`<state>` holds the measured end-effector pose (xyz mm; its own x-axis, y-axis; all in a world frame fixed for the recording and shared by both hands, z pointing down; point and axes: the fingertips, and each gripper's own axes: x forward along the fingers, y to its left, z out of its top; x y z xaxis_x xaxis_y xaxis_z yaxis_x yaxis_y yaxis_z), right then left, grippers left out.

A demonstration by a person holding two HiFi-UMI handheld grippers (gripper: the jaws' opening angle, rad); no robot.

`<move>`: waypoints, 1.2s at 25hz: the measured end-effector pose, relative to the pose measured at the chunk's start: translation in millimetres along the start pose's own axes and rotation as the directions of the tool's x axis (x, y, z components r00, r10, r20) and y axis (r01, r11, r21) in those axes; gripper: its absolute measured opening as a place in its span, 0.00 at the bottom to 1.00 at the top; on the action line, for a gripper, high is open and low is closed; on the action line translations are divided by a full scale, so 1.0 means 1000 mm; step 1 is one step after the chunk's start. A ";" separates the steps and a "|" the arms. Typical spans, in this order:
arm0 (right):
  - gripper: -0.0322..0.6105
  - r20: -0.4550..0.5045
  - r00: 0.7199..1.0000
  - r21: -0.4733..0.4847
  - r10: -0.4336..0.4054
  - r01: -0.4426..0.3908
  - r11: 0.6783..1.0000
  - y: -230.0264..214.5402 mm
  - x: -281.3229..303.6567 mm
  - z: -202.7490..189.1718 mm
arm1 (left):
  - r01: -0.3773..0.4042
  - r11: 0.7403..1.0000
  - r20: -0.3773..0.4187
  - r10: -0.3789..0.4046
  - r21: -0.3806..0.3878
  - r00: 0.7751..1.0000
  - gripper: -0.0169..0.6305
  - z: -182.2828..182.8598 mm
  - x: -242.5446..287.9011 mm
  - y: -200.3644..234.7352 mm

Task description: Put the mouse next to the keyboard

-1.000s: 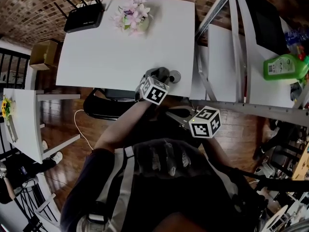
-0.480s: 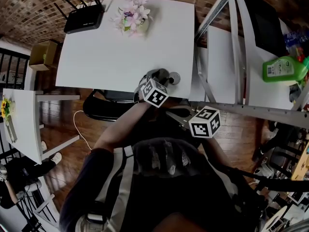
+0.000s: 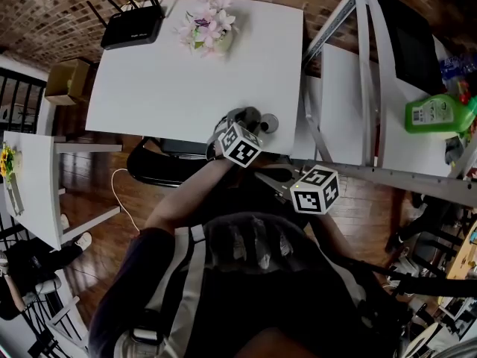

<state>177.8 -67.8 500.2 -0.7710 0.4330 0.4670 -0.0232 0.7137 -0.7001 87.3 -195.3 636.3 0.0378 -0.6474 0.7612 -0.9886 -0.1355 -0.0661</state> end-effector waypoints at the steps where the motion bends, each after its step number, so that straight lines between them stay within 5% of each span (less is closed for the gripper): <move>1: 0.05 -0.001 1.000 -0.001 0.002 -0.002 1.000 0.000 0.000 0.000 | -0.004 1.000 0.002 0.004 0.001 1.000 0.38 0.001 0.000 0.001; 30: 0.05 0.056 0.998 -0.031 0.027 -0.025 0.999 -0.008 -0.031 -0.010 | -0.091 0.994 -0.065 0.088 -0.058 0.994 0.38 -0.016 -0.003 0.039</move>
<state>208.5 -81.7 496.7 -0.8060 0.4202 0.4168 0.0161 0.7195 -0.6943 46.2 -186.6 642.3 -0.0584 -0.6070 0.7926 -0.9947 -0.0318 -0.0976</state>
